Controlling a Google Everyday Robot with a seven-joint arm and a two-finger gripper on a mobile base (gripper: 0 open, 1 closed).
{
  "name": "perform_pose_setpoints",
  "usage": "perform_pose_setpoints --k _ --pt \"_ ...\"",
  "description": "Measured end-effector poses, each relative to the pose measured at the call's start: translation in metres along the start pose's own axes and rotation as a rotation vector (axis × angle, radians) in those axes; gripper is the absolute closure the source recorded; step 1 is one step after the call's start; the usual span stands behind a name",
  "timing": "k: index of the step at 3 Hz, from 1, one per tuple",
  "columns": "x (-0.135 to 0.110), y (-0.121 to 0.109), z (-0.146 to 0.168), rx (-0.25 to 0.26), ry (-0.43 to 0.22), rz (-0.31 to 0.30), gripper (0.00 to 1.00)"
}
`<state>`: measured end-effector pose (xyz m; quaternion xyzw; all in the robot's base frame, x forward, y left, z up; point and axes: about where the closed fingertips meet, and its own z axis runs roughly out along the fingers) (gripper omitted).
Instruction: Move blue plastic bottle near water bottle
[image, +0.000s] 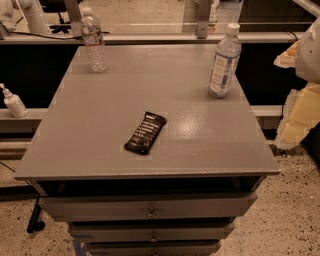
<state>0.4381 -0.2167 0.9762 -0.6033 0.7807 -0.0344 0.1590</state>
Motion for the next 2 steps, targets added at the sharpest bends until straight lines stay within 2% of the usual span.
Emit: perform_pose_setpoints --k 1,2 --pt "0.0 0.0 0.0 0.0 0.0 0.0 0.0" --pt "-0.002 -0.016 0.014 0.017 -0.049 0.03 0.0"
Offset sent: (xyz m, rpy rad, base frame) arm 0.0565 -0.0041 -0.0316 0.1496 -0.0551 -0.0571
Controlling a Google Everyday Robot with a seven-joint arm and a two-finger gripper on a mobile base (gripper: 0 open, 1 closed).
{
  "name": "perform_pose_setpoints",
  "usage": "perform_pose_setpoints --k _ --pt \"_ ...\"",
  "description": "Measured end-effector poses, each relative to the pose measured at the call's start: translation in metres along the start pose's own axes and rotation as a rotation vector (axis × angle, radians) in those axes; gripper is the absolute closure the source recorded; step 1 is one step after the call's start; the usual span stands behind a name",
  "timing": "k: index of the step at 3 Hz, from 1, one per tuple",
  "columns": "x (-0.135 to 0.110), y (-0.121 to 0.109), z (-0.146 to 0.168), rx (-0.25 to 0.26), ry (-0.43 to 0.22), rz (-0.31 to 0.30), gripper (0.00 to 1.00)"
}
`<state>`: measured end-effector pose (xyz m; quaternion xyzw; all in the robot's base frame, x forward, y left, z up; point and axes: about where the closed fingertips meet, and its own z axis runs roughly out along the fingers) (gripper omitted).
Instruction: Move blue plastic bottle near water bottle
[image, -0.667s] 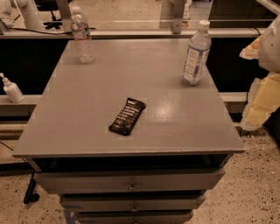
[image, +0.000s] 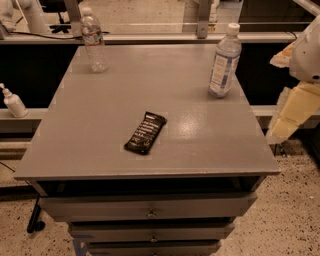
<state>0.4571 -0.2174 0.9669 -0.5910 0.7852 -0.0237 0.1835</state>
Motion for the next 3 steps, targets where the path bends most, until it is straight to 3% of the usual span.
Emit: perform_pose_setpoints --k 1,3 --pt "0.003 -0.037 0.03 0.023 -0.088 0.065 0.0" --pt "-0.014 -0.12 0.077 0.142 -0.292 0.169 0.0"
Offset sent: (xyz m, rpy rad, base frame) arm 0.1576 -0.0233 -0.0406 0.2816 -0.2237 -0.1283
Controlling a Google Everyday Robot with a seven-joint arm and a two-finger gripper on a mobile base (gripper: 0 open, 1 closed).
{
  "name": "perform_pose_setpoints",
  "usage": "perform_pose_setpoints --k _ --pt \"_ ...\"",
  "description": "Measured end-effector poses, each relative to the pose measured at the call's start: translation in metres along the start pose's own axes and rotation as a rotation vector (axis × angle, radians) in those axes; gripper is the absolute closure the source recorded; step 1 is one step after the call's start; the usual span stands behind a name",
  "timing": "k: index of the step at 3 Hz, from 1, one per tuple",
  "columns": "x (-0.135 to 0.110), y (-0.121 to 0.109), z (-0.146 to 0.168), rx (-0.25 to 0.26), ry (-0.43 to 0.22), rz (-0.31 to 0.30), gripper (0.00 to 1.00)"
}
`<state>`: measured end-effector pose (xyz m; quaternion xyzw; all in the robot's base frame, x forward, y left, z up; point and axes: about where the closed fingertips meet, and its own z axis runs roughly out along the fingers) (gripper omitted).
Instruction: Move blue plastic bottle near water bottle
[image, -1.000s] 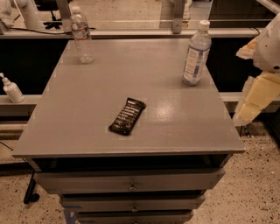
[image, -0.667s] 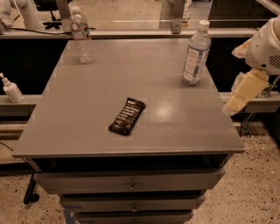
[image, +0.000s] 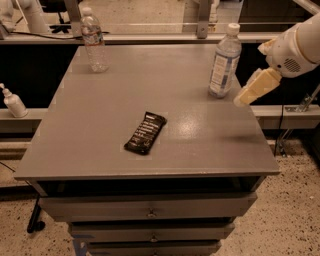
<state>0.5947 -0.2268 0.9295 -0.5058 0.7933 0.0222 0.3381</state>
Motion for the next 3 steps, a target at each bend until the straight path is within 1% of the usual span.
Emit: perform_pose_setpoints --k 1,2,3 --pt "-0.016 -0.03 0.02 0.056 -0.12 0.047 0.0" --pt "-0.027 -0.056 0.032 0.104 -0.24 0.108 0.0" --pt "-0.033 -0.069 0.045 0.111 -0.356 0.197 0.0"
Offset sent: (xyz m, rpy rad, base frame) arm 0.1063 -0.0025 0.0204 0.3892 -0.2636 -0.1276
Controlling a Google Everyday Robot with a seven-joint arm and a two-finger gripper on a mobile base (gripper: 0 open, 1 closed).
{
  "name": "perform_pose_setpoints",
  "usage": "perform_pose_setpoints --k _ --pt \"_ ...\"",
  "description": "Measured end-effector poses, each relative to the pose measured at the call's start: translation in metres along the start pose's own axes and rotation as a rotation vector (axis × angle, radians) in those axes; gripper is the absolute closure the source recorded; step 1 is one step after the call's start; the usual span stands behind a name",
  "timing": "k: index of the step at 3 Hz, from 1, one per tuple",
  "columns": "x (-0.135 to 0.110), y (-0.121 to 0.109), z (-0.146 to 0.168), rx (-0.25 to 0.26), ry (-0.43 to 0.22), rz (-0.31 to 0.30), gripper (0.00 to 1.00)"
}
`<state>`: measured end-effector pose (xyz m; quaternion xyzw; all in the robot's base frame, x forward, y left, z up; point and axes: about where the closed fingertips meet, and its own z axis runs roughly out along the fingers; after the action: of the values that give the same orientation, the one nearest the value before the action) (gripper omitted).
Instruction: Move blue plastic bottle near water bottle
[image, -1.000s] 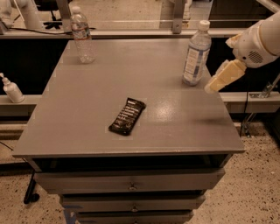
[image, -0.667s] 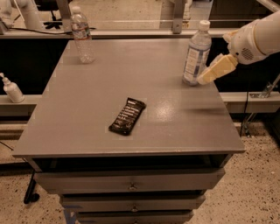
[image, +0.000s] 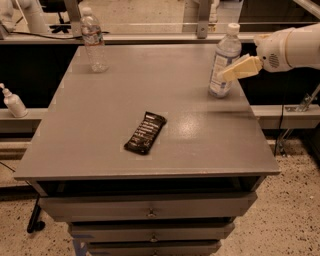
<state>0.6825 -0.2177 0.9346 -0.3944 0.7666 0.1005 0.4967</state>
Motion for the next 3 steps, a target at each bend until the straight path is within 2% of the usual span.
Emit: perform_pose_setpoints --k 1,3 --pt "0.0014 -0.0024 0.0142 -0.013 -0.053 0.099 0.17" --pt "0.0054 -0.0056 0.0225 -0.026 -0.103 0.189 0.64"
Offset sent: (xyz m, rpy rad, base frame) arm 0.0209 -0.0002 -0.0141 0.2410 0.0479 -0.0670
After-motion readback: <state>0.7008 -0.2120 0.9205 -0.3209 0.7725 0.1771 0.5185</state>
